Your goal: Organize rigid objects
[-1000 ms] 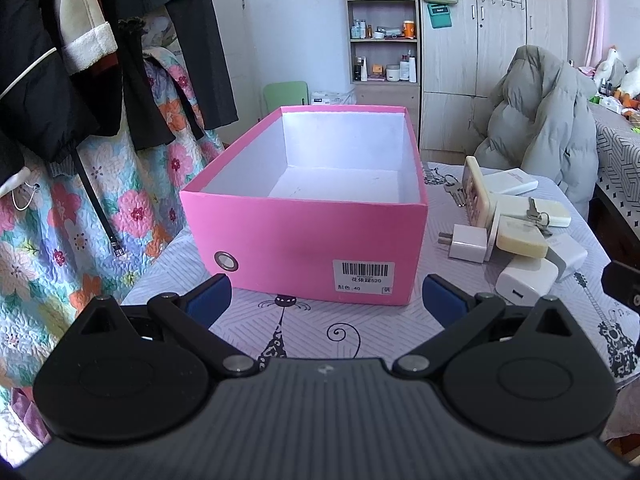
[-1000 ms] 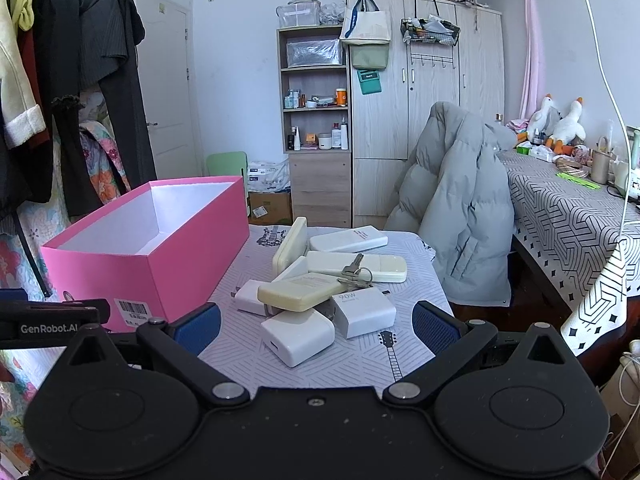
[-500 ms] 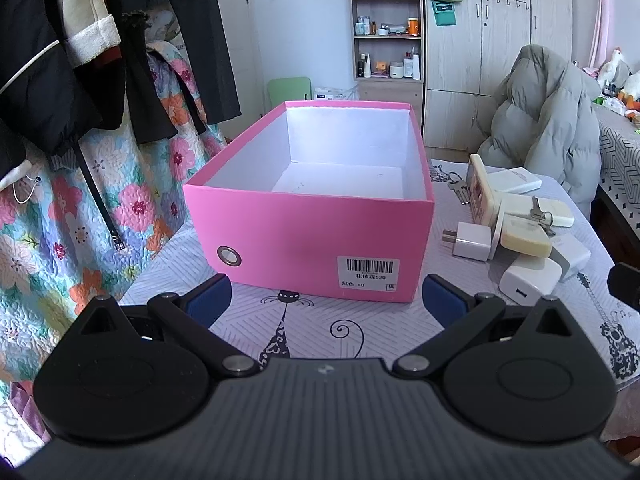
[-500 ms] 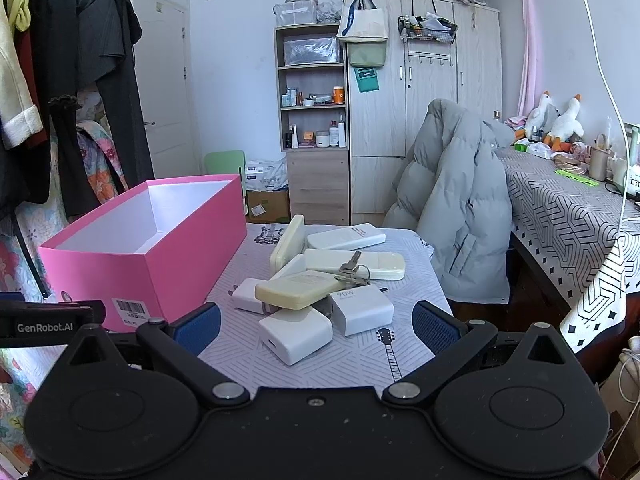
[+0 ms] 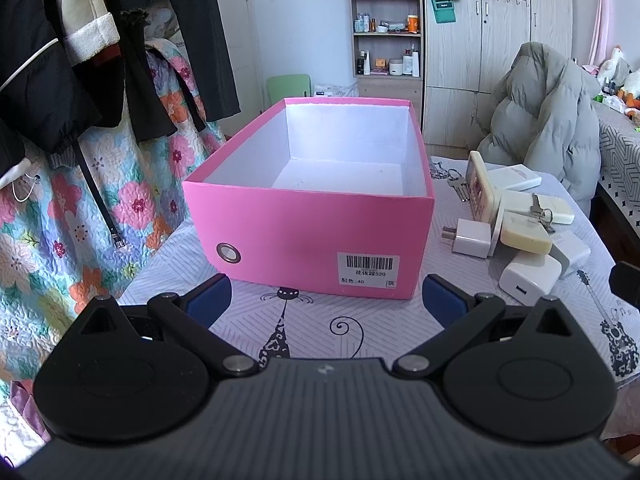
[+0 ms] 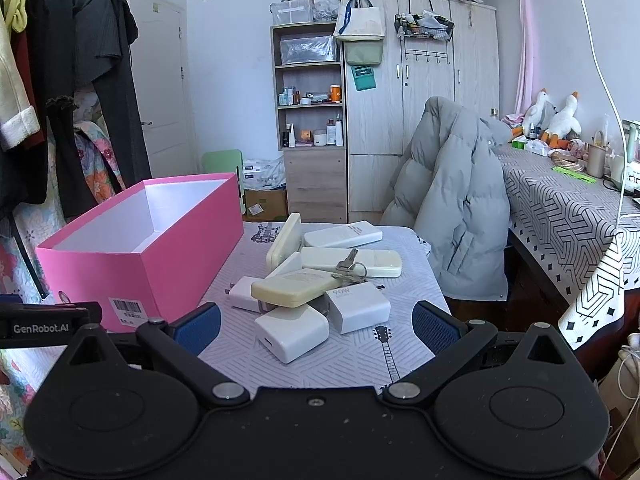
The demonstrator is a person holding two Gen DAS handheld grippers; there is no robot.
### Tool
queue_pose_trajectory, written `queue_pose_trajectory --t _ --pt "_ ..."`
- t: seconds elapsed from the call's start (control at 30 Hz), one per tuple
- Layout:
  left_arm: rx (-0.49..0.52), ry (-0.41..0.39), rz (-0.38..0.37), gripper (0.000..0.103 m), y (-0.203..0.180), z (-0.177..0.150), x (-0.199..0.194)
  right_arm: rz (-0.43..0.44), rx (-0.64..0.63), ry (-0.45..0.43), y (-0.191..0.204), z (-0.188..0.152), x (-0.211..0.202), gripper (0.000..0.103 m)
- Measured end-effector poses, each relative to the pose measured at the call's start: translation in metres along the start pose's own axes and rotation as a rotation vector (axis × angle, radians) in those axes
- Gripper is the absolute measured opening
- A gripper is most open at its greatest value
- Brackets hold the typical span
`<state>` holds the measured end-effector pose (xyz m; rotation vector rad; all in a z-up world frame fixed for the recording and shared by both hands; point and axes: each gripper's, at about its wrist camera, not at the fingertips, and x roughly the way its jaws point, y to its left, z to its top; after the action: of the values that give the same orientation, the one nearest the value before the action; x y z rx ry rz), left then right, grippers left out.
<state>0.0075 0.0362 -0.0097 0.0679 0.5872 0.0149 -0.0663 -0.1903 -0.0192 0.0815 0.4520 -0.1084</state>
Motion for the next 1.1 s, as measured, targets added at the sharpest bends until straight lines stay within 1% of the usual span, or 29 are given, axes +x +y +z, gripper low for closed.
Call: queue_pose_trajectory --t 0.43,0.9,1.0,1.1 --pt "-0.005 0.013 0.0 0.103 0.0015 0.0 0.0018 0.004 -0.006 0.005 0.0016 -0.0019 0.0008 0.103" --pt "0.006 0.02 -0.018 0.103 -0.0001 0.0025 0.0035 0.0 -0.007 0.01 0.0017 -0.0019 0.0025 0.103" --pt "0.012 0.026 -0.03 0.103 0.0002 0.0036 0.0063 -0.002 -0.004 0.016 0.0018 -0.0018 0.0044 0.103" --pt "0.033 0.031 -0.038 0.103 0.0008 0.0058 0.0092 0.016 0.022 0.044 0.0005 0.0004 0.0067 0.103"
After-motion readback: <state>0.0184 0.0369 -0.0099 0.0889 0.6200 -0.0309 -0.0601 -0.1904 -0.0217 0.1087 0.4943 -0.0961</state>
